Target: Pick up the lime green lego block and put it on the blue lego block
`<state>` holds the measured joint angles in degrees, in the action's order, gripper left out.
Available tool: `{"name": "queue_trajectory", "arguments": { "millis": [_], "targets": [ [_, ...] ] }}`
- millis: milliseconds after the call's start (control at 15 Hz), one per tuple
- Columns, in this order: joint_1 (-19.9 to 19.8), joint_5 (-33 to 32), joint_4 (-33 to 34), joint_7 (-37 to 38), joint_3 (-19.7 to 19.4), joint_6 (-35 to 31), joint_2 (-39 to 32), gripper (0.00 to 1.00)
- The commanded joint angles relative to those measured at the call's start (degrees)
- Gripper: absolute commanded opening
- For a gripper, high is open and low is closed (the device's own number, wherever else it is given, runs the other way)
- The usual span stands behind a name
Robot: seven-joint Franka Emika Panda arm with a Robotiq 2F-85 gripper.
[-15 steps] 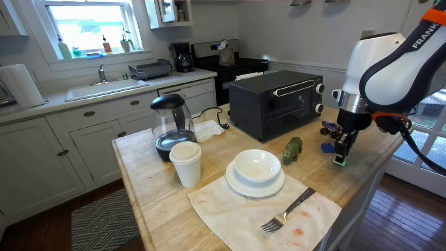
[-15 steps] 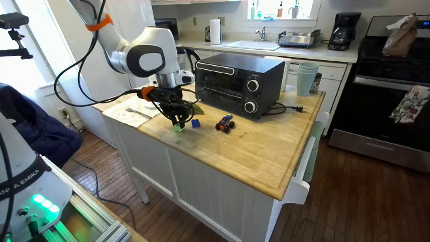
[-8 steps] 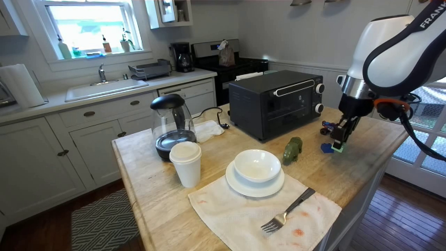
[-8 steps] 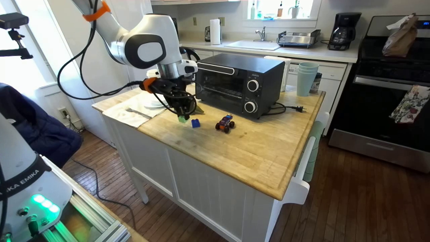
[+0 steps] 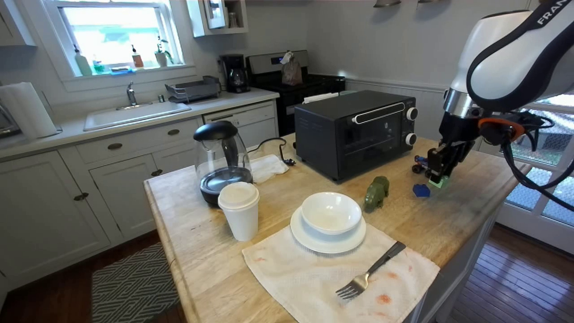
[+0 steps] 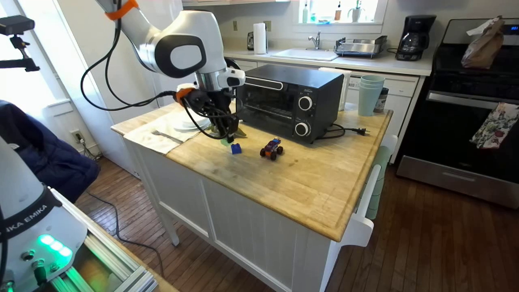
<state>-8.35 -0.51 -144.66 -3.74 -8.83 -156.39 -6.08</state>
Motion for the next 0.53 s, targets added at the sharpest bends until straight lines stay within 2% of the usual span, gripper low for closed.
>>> {"name": "queue_trajectory", "arguments": {
  "millis": [0, 67, 467],
  "targets": [
    [-0.32, 2.2, 1.74, 0.65, 0.42, 3.14, -0.64, 0.11],
    [-0.15, 0.38, 0.47, 0.61, 0.1, 1.36, -0.07, 0.36],
    [-0.16, 0.6, 0.91, 0.69, 0.11, 2.08, -0.26, 0.36]
  ]
}}
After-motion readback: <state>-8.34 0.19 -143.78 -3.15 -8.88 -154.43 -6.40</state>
